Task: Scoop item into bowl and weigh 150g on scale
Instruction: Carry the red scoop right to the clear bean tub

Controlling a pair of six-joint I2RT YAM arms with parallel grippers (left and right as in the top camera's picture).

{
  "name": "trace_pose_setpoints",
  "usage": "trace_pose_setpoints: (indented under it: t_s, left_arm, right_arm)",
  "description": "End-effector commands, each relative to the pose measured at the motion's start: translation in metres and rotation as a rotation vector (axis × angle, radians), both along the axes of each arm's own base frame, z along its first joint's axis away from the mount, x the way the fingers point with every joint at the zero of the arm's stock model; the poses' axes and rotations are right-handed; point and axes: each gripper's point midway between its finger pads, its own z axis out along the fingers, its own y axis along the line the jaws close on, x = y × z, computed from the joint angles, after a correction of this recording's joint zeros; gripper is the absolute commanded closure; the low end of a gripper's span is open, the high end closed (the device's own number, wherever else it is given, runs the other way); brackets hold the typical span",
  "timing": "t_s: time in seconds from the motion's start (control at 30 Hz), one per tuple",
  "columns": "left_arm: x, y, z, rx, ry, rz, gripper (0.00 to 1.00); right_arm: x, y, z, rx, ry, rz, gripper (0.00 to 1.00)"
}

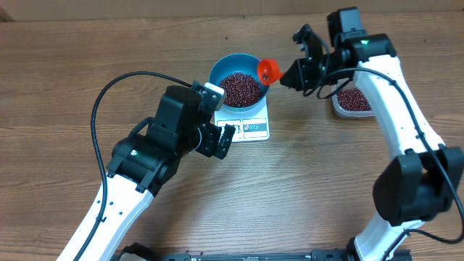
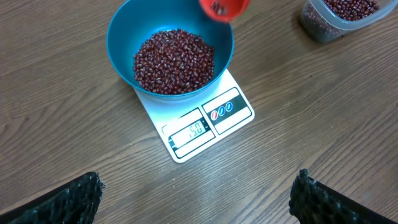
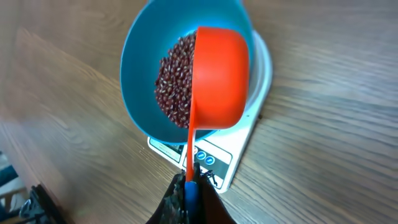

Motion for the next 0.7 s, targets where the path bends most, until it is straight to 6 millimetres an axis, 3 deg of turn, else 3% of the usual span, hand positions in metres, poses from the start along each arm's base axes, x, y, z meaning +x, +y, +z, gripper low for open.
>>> trace_pose_setpoints:
  t_s: [0.0, 0.2, 0.47, 0.67]
  left_arm:
    - [0.000, 0.001, -0.006, 0.014, 0.007, -0.016, 0.00]
    - [0.000, 0.001, -0.006, 0.014, 0.007, -0.017, 0.00]
    - [0.000, 0.001, -0.006, 0.014, 0.007, -0.016, 0.00]
    - [0.000, 0.001, -0.006, 0.014, 0.007, -0.017, 0.00]
  right_arm:
    - [0.004, -0.022, 0.041, 0.011, -0.096, -0.053, 0.97]
    - [0.006, -0.068, 0.040, -0.018, -0.068, -0.164, 0.97]
    - [0.006, -0.156, 0.016, -0.306, -0.023, -0.373, 0.97]
    - [-0.007, -0.192, 0.008, -0.423, 0.027, -0.437, 0.97]
